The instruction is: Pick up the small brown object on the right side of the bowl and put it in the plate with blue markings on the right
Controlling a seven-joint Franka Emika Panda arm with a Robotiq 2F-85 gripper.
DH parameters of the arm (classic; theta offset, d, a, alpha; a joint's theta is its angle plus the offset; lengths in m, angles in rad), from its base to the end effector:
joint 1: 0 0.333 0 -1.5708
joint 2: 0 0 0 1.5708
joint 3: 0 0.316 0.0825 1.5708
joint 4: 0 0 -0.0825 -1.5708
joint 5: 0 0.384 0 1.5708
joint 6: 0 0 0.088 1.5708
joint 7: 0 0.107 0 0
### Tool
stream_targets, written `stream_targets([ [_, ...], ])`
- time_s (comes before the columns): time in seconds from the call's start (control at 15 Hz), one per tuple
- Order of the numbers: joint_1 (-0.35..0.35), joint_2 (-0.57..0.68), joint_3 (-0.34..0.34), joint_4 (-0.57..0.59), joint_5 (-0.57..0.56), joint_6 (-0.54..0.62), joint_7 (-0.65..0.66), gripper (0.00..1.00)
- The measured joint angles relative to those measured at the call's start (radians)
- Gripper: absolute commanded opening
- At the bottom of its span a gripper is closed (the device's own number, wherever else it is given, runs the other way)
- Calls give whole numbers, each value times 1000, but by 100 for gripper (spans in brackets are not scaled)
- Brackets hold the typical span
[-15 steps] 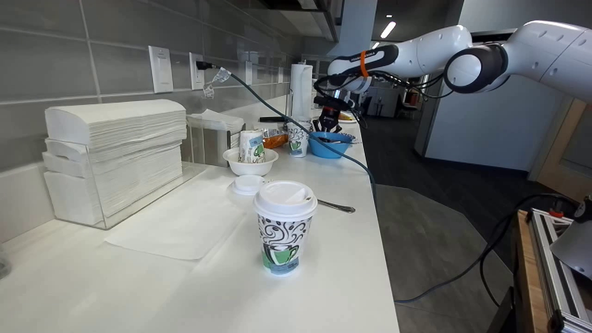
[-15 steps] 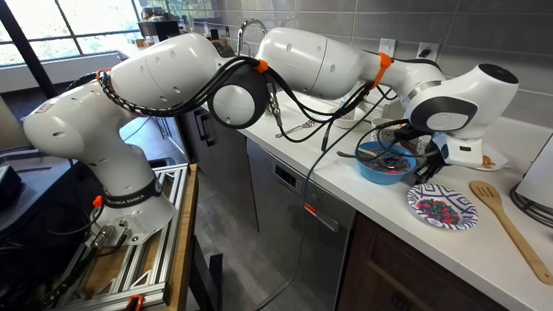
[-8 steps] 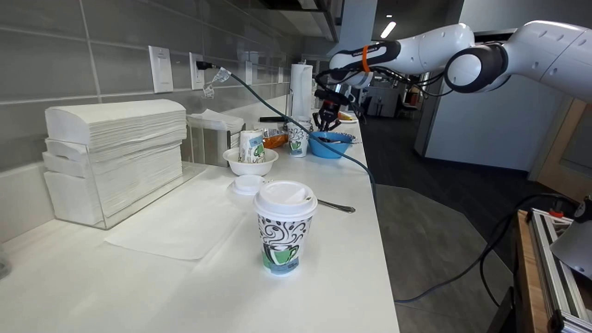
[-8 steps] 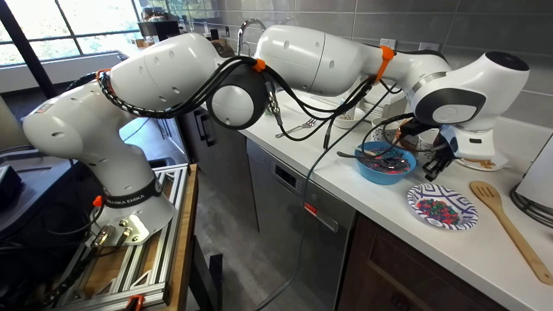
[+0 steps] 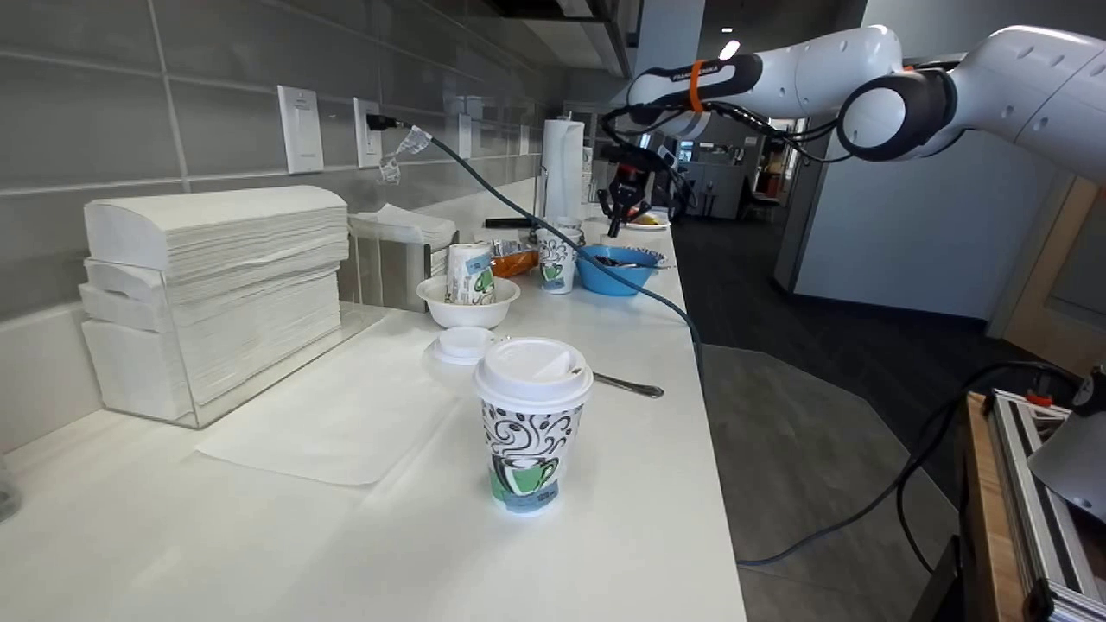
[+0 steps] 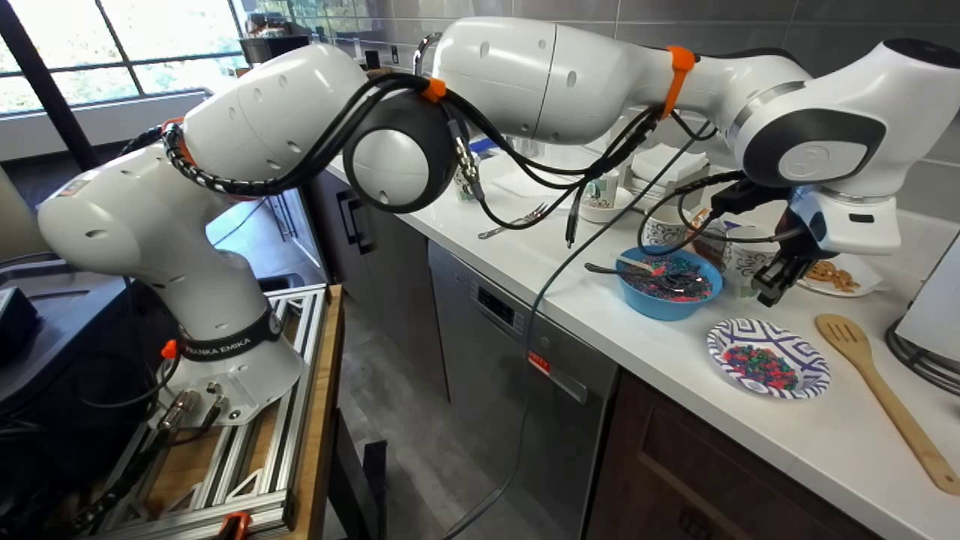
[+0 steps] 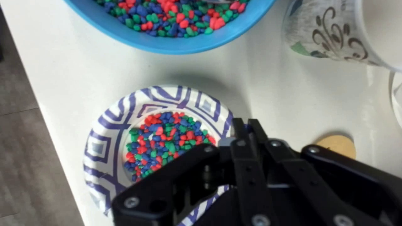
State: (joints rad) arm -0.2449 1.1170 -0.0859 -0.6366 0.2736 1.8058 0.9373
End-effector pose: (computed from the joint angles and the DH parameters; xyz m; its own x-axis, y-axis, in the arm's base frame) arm 0.7806 -0.2051 0.3090 0.2989 -0.9462 -0.1242 -0.9479 -0.2794 -0.1531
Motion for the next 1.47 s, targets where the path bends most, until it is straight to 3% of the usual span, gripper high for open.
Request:
stream_targets([
  [0.07,0,-3,-10,0,-6,-11,7,2],
  [0.13,1,-4,-21,0,-14,-21,16,32],
  [0.27,2,-5,-41,-1,-30,-40,31,38],
  [0.67,12,-7,-74,-5,-67,-55,47,84],
  [0.8,20,-21,-72,-4,-69,-54,-8,99],
  [1.13,84,-110,-70,-22,-115,-56,-214,100],
  [1.47,158,-239,-62,-152,-136,-57,-427,100],
])
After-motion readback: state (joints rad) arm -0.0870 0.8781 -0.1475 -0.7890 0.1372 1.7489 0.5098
